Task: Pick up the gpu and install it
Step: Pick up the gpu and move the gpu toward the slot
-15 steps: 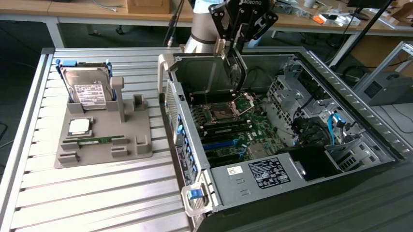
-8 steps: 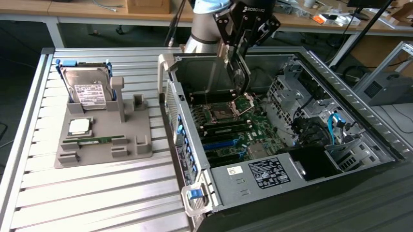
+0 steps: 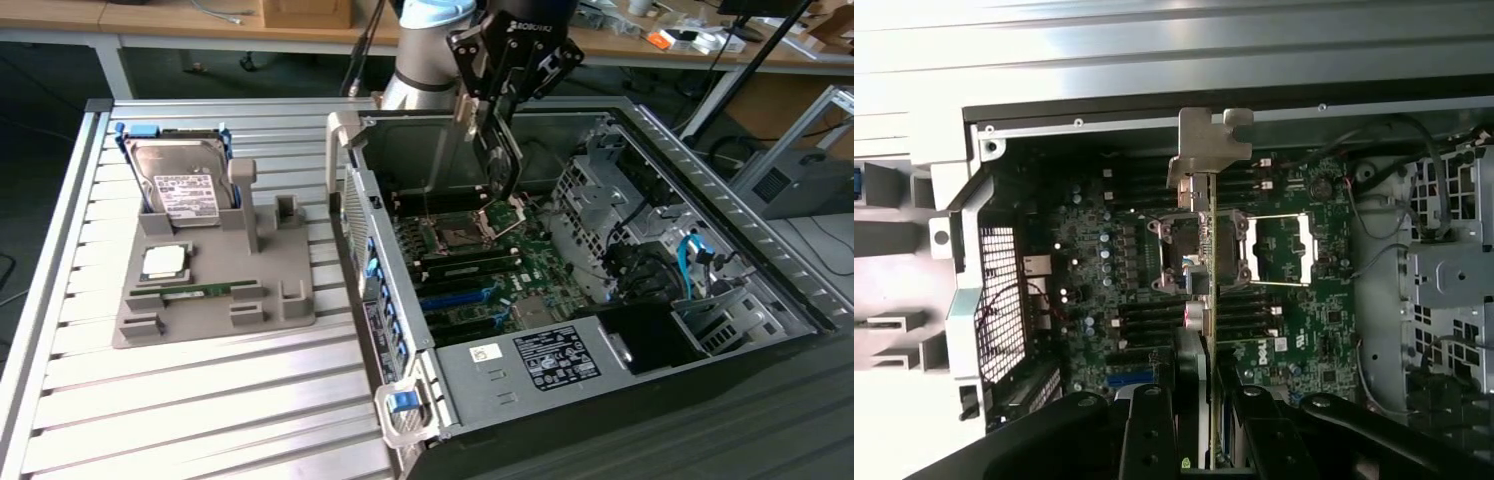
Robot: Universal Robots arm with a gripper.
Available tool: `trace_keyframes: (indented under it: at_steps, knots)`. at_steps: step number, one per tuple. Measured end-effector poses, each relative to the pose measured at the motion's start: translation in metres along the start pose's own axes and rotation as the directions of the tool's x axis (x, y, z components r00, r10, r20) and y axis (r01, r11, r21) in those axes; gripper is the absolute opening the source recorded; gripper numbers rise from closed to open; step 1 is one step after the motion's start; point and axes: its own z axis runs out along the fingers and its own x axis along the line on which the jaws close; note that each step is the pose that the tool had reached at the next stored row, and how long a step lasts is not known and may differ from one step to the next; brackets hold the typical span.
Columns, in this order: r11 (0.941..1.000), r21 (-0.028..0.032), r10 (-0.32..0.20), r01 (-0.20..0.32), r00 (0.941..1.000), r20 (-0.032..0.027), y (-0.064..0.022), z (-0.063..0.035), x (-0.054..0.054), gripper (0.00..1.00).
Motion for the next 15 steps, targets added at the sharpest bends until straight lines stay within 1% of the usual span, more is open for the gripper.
trace_keyframes:
  at_steps: [15]
  knots:
    - [1.0,0.0,0.0,0.0,1.0,0.0,0.0001,0.0075,-0.0102,0.27]
